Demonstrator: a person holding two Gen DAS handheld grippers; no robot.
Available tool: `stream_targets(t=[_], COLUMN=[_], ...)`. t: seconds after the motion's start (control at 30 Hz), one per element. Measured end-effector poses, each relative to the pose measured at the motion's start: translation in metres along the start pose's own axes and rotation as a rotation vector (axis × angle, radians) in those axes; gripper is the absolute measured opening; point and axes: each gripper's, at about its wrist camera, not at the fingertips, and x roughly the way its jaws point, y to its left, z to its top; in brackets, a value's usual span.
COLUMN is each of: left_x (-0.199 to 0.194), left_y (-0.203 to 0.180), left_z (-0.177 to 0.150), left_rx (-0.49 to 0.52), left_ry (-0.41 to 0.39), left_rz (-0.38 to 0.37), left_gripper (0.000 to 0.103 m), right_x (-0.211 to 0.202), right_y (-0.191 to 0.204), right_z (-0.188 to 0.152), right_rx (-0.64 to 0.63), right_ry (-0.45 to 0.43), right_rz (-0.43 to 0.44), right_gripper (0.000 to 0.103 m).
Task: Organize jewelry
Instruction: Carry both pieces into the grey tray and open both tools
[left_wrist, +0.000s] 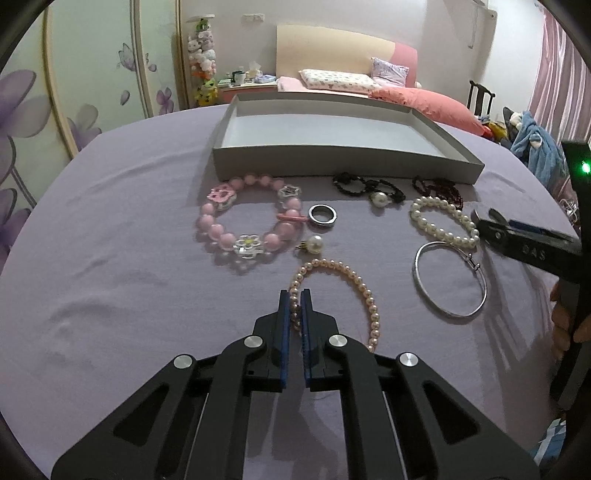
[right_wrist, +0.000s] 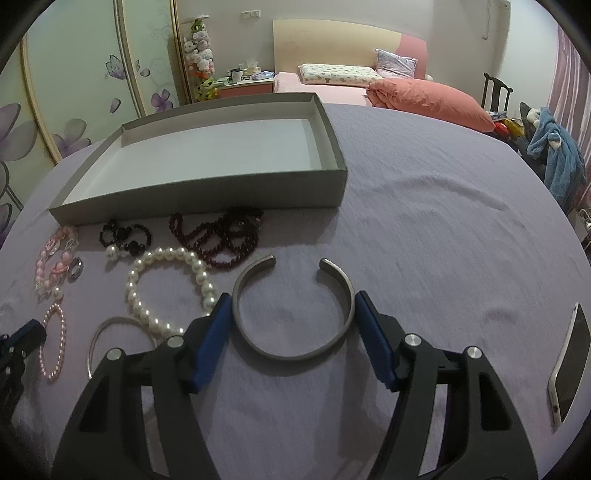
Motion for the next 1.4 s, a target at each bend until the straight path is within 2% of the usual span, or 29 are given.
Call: stream_targets(t=[0.23,0.43,0.7,0.83,1.1,1.4], left_x=[-0.026,-0.05,-0.071,-0.078,-0.087,-0.074], left_y=[0.006,0.0,-0.011,-0.014,-0.022,-0.026], left_z=[0.007,0.015,0.026,0.032,0.046,0.07], left_rx=[-0.004,0.014,0.036,0.033,0.047,0.039], left_ry=[-0.115,-0.238,-0.364,-0.413,-0.513,-0.556], left_rz=[-0.011,-0.017,-0.014,0.001,0.036,0.064], left_gripper=[0.006,0.006,0.006,0.006,0.006,0.006], right_x=[-0.028,-0.065,-0.114,-0.129,-0.149,-0.146], right_y=[-0.003,0.007,0.035,0.042,0.046,0.051], right_z=[-0.01,-0.011,-0.008,-0.008,-0.004,0.014], right_rx=[0.05,0.045,0.002,-0.002,0.013,0.005], right_ry=[-0.076,-0.202,-0.428,-0.517,-0.686,-0.767], right_rz=[0.057,0.111,0.149,0.141,0.071,0.023], right_gripper=[0.065,0.065,0.065,0.065,0.065,0.065])
